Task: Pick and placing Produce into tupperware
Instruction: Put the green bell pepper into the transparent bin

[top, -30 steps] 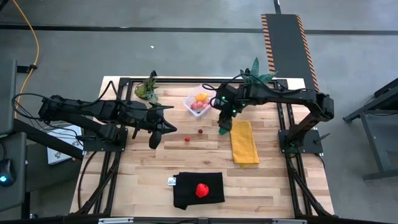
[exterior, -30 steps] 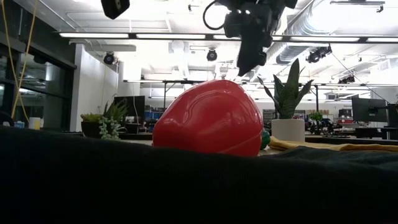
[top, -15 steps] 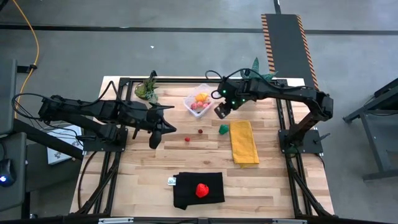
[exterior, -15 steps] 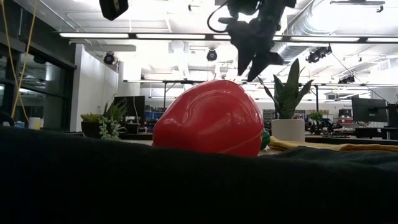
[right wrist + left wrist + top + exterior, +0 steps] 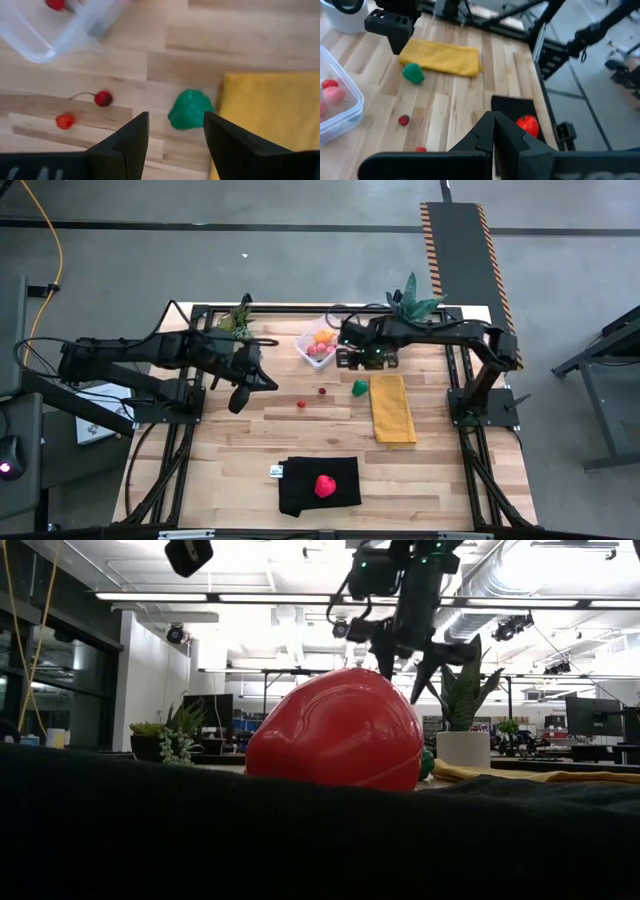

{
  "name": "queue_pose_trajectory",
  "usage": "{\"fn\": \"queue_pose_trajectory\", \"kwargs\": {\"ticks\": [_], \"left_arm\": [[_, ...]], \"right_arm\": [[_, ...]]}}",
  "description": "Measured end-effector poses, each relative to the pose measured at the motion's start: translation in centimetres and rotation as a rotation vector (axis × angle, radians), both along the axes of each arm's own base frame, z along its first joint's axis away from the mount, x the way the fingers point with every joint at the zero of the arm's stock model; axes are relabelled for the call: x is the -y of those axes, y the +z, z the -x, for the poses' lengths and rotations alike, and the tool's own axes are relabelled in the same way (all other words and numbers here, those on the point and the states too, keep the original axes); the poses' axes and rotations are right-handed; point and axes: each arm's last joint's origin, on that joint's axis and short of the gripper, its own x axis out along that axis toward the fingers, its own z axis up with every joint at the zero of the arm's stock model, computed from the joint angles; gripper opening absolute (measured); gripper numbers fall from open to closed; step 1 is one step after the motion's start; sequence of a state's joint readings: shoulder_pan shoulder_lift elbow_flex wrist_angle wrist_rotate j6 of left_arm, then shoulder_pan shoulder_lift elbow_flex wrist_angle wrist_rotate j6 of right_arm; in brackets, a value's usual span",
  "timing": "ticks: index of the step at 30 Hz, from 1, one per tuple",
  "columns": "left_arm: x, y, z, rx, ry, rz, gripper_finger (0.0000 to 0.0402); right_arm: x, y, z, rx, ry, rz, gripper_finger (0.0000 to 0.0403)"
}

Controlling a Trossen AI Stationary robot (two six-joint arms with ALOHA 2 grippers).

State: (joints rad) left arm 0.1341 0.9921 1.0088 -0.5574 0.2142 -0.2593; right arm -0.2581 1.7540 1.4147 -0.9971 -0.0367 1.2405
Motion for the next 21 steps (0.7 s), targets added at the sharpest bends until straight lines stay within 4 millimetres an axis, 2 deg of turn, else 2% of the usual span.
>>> {"fn": "queue_pose_trajectory", "kwargs": {"ticks": [3,7,13,21], "left_arm": [[0.1,-0.3,0.1,-0.027,-0.027,-0.017,0.0001],[0.2,-0.6,0.4,-0.069,-0.056,-0.010,0.0001],[0.3,-1.0,0.6,-0.110,-0.075,0.009,0.0001],[0.4,-1.2,0.9,-0.140,-0.105,0.004,0.0001]], "right_arm": [[-0.7,-0.9,-0.6,-0.020,-0.020,-0.031,0.0179],[-1.2,-1.2,-0.7,-0.036,-0.066,-0.056,0.0184],[-1.3,-1.2,-0.7,-0.035,-0.191,-0.099,0.0223],[-3.1,-1.9,-0.7,-0.101,-0.332,-0.127,0.0252]]}}
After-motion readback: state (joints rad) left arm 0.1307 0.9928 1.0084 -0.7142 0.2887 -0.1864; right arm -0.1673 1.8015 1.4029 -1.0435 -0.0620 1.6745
